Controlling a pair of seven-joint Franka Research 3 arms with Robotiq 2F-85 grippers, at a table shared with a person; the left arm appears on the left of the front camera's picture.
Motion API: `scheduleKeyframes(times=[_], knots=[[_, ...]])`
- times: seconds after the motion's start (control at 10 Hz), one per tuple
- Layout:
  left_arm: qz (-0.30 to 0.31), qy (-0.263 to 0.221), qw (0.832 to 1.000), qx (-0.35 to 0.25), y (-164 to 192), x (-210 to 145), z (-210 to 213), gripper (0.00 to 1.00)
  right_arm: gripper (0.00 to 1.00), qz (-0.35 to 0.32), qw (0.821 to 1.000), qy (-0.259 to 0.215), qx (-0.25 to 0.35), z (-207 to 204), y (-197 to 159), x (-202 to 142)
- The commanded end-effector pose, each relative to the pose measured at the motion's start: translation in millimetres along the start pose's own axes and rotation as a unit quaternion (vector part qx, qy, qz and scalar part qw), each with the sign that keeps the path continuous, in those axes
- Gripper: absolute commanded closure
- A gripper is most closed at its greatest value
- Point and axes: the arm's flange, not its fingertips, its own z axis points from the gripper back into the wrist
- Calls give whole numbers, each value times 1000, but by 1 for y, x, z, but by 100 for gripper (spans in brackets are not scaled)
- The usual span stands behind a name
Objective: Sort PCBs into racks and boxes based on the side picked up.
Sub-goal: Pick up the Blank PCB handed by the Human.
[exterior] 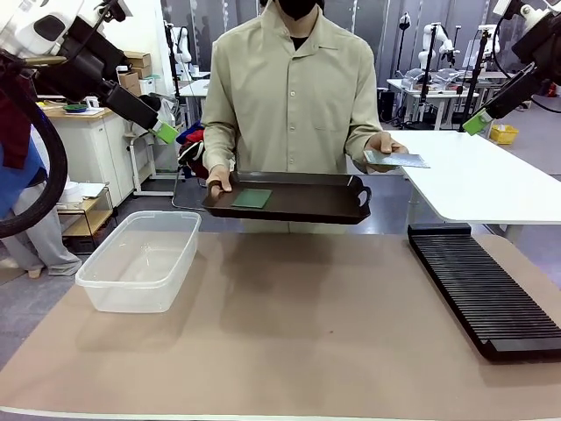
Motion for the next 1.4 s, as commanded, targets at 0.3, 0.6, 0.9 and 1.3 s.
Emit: scheduleKeyframes(times=[0.3,0.6,0.9,1.3], knots=[[0,-2,1000,-4,1,-1,1,0,0,-259,964,-4,61,-16,-54,2],[0,-2,1000,-4,1,-1,1,0,0,-374,922,-26,97,-32,-82,-16],[0,-2,1000,-4,1,-1,1,0,0,-369,924,-16,98,-35,-90,-25],[0,-2,1000,-4,1,-1,1,0,0,-369,924,-16,98,-35,-90,-25]])
